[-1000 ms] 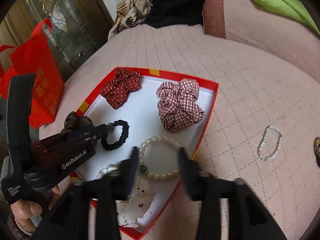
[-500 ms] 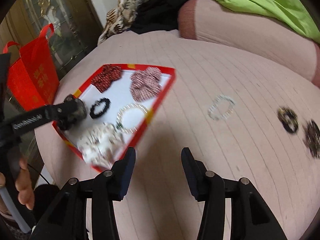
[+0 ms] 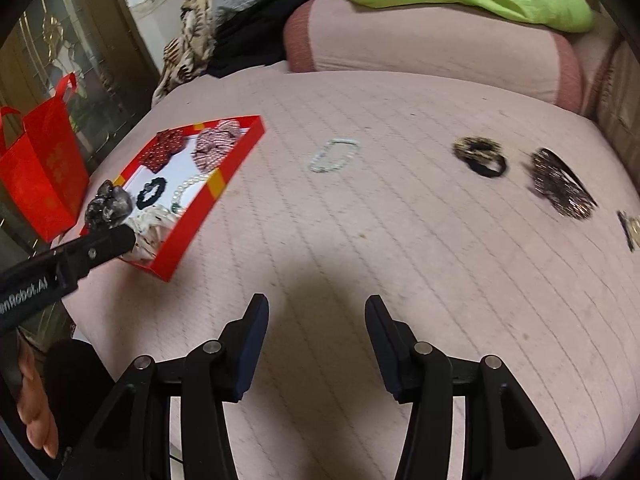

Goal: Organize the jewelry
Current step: 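Move both tools back toward the remaining bracelets and hair ties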

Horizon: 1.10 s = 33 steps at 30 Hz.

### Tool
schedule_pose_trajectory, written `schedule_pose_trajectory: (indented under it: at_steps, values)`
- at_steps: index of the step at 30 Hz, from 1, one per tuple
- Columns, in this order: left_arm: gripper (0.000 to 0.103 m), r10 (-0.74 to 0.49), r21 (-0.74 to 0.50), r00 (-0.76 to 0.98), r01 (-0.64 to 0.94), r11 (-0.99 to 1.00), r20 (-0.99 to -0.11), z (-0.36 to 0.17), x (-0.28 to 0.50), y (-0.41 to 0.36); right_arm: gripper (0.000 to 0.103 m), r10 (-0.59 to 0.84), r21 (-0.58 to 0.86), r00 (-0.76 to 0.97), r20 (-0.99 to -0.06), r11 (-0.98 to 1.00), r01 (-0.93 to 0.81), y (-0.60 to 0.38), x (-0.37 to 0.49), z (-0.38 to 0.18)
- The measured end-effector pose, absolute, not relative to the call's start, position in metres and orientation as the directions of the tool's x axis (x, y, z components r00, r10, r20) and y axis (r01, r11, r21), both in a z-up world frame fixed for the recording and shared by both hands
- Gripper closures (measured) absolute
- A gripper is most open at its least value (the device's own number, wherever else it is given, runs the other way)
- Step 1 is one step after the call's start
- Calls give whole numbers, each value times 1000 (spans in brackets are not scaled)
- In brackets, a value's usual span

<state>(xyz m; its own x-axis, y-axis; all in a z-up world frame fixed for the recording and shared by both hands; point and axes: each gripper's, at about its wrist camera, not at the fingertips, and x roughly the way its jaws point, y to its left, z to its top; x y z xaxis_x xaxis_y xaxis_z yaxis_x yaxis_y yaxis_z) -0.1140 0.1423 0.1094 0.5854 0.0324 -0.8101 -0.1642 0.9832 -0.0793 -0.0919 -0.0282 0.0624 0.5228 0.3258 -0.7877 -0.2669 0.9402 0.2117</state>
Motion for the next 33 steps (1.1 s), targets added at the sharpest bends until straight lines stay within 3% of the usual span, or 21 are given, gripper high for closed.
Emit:
schedule_pose_trajectory:
  at_steps: [13,33]
  values:
    - [53,18,-47,573,-99,994,-819,105,-130,103,47,283,254,546,-789,958,-131,-81,-106,49]
    - [52,44,14,578,-57,998,-815,101,-135,79,46,258,258,555,-791,963,-80,-95,-106,42]
